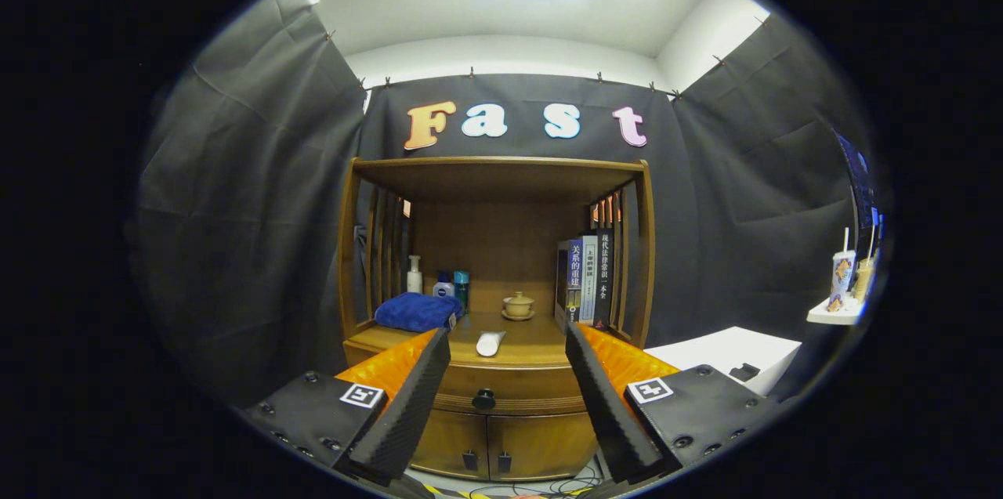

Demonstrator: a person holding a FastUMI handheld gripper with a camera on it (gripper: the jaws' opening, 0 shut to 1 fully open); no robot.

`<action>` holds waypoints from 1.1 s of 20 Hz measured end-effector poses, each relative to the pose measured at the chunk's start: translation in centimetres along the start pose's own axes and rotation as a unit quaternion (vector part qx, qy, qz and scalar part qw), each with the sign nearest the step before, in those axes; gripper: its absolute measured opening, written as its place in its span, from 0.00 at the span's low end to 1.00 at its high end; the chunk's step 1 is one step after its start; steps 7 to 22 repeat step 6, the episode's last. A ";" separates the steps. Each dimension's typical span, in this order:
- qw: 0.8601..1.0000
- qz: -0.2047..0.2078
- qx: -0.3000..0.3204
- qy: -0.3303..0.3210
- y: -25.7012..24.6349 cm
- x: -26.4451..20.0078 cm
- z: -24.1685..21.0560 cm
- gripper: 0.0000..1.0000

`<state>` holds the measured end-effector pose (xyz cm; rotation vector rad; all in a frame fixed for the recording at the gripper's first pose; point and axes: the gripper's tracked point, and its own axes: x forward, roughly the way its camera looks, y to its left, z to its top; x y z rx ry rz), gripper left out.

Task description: Pull open the drawer, take out the items inside it, and place them on the countertop above the cabinet.

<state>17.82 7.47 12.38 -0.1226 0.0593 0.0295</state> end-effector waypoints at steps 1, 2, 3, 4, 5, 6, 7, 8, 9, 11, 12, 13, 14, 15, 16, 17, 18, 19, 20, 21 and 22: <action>1.000 -0.002 0.000 0.002 -0.1 0.1 -0.2 0.97; 1.000 -0.003 0.001 0.003 -0.2 0.2 -0.3 0.97; 1.000 -0.004 0.003 0.004 -0.4 0.1 -0.4 0.97; 1.000 -0.005 0.004 0.004 -0.5 0.1 -0.4 0.97; 1.000 -0.008 0.004 0.003 -0.6 0.1 -0.4 0.97; 1.000 -0.011 0.005 0.002 -0.9 0.2 -0.5 0.97; 1.000 -0.011 0.005 0.002 -0.9 0.2 -0.5 0.97; 1.000 -0.011 0.005 0.002 -0.9 0.2 -0.5 0.97; 1.000 -0.011 0.005 0.002 -0.9 0.2 -0.5 0.97; 1.000 -0.011 0.005 0.002 -0.9 0.2 -0.5 0.97; 1.000 -0.011 0.005 0.002 -0.9 0.2 -0.5 0.97; 1.000 -0.011 0.005 0.002 -0.9 0.2 -0.5 0.97; 1.000 -0.011 0.005 0.002 -0.9 0.2 -0.5 0.97; 1.000 -0.011 0.005 0.002 -0.9 0.2 -0.5 0.97; 1.000 -0.011 0.005 0.002 -0.9 0.2 -0.5 0.97; 1.000 -0.011 0.005 0.002 -0.9 0.2 -0.5 0.97; 1.000 -0.011 0.005 0.002 -0.9 0.2 -0.5 0.97; 1.000 -0.011 0.005 0.002 -0.9 0.2 -0.5 0.97; 1.000 -0.011 0.005 0.002 -0.9 0.2 -0.5 0.97; 1.000 -0.011 0.005 0.002 -0.9 0.2 -0.5 0.97; 1.000 -0.011 0.005 0.002 -0.9 0.2 -0.5 0.97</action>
